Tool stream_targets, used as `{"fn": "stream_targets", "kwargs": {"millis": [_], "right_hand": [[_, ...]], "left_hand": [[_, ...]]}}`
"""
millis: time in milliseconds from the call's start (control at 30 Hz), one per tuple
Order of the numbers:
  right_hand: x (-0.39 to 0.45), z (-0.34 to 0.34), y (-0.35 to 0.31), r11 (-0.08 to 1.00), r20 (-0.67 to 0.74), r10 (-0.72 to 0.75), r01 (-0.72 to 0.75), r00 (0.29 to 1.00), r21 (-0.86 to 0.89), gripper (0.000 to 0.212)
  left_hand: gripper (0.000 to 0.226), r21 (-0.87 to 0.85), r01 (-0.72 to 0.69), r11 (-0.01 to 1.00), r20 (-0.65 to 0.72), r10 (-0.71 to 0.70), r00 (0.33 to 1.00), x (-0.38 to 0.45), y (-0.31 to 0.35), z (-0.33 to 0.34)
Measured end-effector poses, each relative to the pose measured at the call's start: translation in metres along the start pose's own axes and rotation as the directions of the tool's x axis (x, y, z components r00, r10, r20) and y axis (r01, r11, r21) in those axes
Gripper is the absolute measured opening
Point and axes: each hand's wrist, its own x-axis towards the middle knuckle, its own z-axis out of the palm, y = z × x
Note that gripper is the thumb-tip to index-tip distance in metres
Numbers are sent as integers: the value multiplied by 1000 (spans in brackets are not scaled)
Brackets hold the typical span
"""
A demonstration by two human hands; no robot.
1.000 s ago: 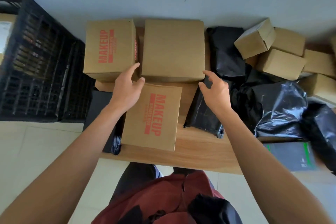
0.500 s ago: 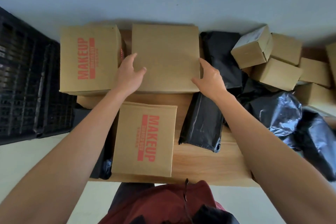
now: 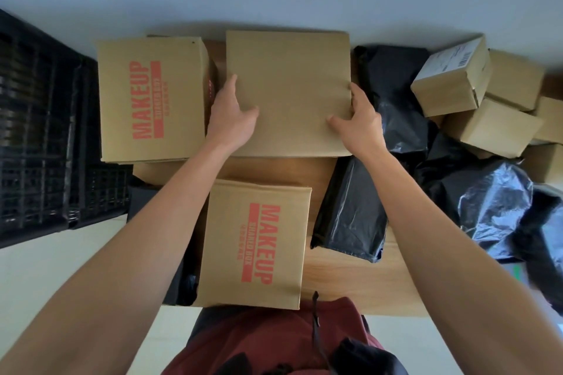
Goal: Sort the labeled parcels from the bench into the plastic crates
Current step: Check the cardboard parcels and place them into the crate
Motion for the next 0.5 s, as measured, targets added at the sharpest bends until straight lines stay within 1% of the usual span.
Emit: {"fn": "stream_targets", "kwargs": {"millis": [100, 167, 300, 333, 400, 500], "right_hand": [[-16, -1, 3, 999, -48, -37, 38, 998, 28, 76], [-32, -3, 4, 996, -95, -71, 75, 993, 40, 76], [-69, -9, 1, 975, -214, -73, 115, 974, 191, 84], [-78, -11, 2, 970, -238, -73, 125, 968, 209, 85], [-92, -16, 3, 972, -280, -97, 151, 955, 181, 82], [-113, -23, 3, 965, -366, -147, 214, 919, 151, 74]], "left_hand": [[82, -17, -9, 1000, -20, 9, 1000, -7, 0, 0], [85, -52, -22, 998, -68, 18, 997, -16, 3, -1], [86, -141, -111, 984, -144, 90, 985, -40, 11, -10], [84, -162, -136, 977, -157, 111, 981, -46, 12, -14], [77, -223, -171, 960, -189, 130, 973, -58, 14, -24], [60, -292, -189, 938, -204, 132, 970, -80, 21, -39]]}}
